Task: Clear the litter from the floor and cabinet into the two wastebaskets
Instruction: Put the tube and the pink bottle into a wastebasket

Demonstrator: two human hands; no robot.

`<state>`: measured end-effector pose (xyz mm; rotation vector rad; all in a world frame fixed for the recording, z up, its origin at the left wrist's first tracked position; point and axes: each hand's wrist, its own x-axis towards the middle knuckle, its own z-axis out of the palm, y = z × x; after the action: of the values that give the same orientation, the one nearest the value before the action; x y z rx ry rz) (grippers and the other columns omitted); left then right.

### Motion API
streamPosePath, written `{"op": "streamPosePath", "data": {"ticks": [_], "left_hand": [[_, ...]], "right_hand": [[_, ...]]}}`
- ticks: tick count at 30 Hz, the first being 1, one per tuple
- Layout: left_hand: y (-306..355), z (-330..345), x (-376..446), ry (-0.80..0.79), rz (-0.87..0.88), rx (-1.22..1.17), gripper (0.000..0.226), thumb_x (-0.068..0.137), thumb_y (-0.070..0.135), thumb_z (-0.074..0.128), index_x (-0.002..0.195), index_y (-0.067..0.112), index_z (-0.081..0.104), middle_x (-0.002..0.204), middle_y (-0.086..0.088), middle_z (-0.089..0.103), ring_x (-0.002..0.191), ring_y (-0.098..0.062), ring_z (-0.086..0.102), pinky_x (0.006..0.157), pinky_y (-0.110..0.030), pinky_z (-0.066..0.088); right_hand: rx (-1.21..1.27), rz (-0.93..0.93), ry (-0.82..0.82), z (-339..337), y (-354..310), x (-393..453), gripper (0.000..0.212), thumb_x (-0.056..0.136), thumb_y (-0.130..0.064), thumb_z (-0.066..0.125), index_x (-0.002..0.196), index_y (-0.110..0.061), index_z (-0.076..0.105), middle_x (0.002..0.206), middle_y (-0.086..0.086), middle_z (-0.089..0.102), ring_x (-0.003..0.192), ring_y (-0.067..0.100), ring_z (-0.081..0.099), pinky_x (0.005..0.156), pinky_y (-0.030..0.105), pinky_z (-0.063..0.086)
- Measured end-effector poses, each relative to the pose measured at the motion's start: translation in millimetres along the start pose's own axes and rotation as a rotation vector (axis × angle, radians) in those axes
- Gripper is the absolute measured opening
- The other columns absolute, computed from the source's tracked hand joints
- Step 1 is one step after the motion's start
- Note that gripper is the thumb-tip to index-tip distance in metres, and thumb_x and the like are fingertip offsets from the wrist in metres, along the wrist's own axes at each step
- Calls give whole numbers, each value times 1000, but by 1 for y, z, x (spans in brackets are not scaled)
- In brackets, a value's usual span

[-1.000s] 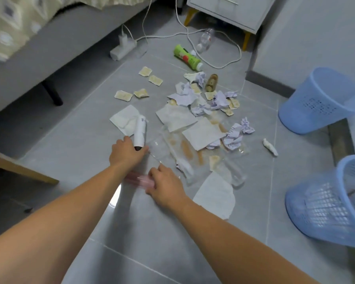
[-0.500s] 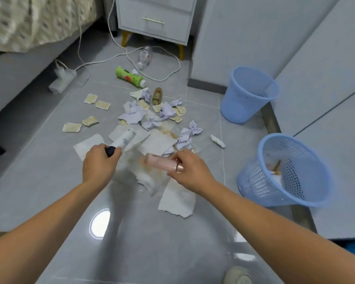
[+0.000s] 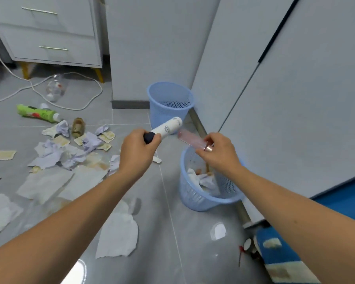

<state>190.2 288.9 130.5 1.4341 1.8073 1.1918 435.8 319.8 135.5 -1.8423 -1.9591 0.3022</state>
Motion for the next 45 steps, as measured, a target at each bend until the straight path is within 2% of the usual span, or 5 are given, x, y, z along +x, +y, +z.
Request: {"op": "streamPosePath", "data": {"ticks": [13, 20, 32, 36, 45], "left_hand": [[112, -16, 135, -48, -503, -49, 30, 93, 37, 61, 71, 17, 64, 73, -11, 62, 65, -26, 55, 65, -37, 49], [133, -35, 209, -70, -638, -109, 36, 90, 35, 64, 84, 1, 70, 80, -18, 71, 64, -28, 62, 70, -40, 59], [78, 28, 330, -152, -274, 256, 14, 76, 31, 77, 77, 18, 71, 73, 0, 66, 71, -23, 63, 52, -28, 40], [31, 91, 365, -262, -126, 392, 14, 74, 24, 77, 85, 22, 68, 94, 0, 57, 80, -25, 58, 65, -30, 40], [-25, 166, 393, -415, 26, 824, 21, 80, 31, 68, 99, 24, 73, 94, 1, 72, 105, -29, 60, 86, -40, 32]], "right_hand": [[187, 147, -86, -62, -62, 147, 32, 78, -36, 75, 102, -21, 60, 99, -2, 63, 85, 20, 61, 68, 32, 47], [123, 185, -120, -78, -97, 228, 28, 80, -31, 73, 95, -16, 55, 95, 2, 59, 80, 25, 57, 66, 32, 38], [-2, 197, -205, 22, -73, 328, 16, 84, -18, 61, 100, -15, 62, 103, 3, 53, 94, 32, 60, 74, 30, 38], [-76, 124, -296, 77, -36, 358, 20, 84, -11, 59, 103, -11, 65, 112, 11, 56, 97, 34, 60, 72, 30, 37], [-196, 6, -401, 147, -1, 376, 23, 84, -22, 68, 105, -12, 70, 110, 10, 66, 102, 32, 63, 81, 38, 53]]}}
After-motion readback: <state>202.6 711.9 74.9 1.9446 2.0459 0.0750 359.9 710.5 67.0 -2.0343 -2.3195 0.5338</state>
